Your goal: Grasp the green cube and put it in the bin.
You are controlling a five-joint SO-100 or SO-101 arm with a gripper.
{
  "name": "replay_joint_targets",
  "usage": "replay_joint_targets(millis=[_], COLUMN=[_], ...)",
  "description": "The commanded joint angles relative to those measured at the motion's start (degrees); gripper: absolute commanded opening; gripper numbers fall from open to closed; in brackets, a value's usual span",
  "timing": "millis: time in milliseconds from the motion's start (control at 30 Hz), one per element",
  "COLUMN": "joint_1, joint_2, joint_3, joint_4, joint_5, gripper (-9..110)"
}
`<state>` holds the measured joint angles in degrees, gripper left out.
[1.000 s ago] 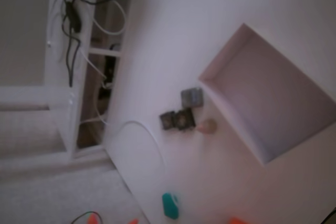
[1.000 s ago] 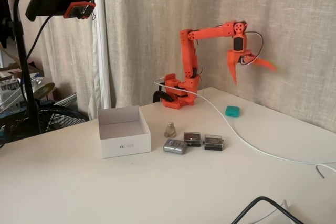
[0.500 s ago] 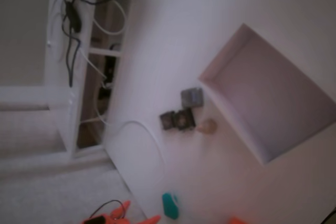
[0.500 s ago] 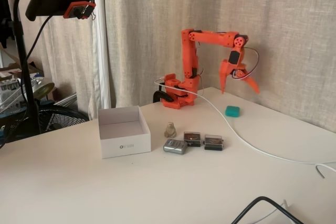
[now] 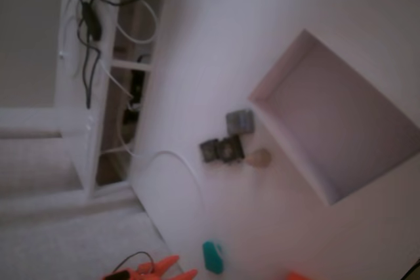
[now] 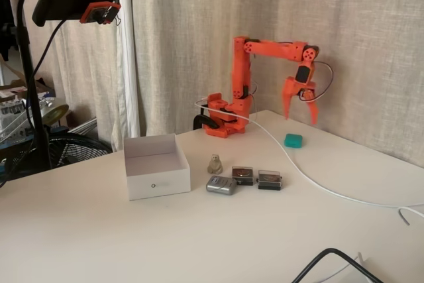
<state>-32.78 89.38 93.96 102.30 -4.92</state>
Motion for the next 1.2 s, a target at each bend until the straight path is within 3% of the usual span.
replay_joint_targets(millis=[0,233,433,633,900,1167], joint_1=[-0.7,-5.4,-3.0,0.4,3.6,1.6], joint_2=[-0.6,10.0,4.4,1.8,5.8,7.0], joint_3=[-2.0,6.6,6.8,8.3,19.8,21.9], joint_4=[-0.4,-5.4,-4.5,-5.5,-18.1,-20.7], joint_5=[0.2,0.2,0.3,0.3,0.3,0.2], gripper=[32,32,32,23,23,24])
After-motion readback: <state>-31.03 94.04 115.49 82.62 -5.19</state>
